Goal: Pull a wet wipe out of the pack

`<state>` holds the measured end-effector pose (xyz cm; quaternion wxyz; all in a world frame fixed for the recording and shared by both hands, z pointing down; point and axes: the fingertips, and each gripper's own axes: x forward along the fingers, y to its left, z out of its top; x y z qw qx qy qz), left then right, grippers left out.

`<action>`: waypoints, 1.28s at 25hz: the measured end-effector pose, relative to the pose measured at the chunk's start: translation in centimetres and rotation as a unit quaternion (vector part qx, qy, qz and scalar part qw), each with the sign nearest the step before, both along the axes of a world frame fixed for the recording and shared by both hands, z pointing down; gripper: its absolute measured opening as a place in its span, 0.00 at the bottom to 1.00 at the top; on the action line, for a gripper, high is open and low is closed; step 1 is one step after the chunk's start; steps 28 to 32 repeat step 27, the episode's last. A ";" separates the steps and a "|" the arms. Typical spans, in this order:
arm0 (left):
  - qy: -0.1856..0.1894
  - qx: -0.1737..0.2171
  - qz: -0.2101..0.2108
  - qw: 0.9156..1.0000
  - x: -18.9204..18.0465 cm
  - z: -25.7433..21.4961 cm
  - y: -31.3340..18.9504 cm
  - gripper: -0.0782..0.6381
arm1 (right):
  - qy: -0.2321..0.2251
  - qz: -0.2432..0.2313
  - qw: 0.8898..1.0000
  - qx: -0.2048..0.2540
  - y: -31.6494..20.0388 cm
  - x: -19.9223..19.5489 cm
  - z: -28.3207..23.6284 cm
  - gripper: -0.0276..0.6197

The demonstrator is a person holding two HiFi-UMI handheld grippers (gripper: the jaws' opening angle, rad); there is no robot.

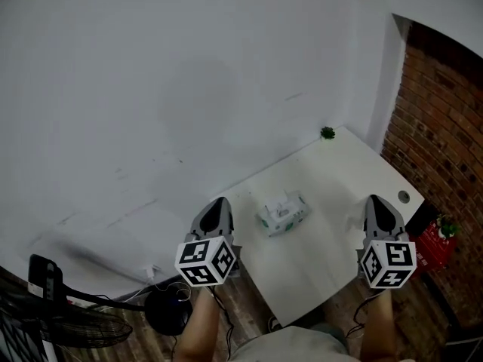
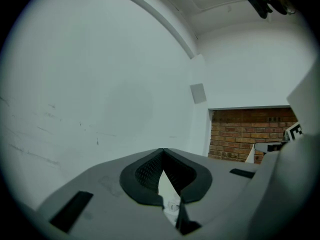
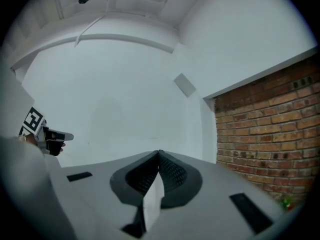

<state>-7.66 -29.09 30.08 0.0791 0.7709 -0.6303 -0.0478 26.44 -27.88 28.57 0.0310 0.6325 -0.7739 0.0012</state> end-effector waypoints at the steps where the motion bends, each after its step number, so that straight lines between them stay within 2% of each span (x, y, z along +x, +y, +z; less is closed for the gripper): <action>1: 0.000 -0.001 0.003 1.000 0.2 0.1 0.0 0.11 | -0.004 0.007 1.000 -0.002 0.4 0.3 0.1 0.04; 4: 0.000 -0.003 0.010 1.000 0.6 0.2 0.0 0.11 | -0.004 0.023 1.000 -0.010 1.2 0.9 0.6 0.04; 9: 0.005 -0.003 0.015 1.000 0.9 0.3 0.0 0.11 | -0.039 0.024 0.999 -0.013 1.6 1.3 0.5 0.04; 32: 0.023 -0.010 0.008 1.000 0.5 1.2 0.1 0.11 | -0.027 0.012 1.000 -0.011 1.1 0.7 -0.4 0.04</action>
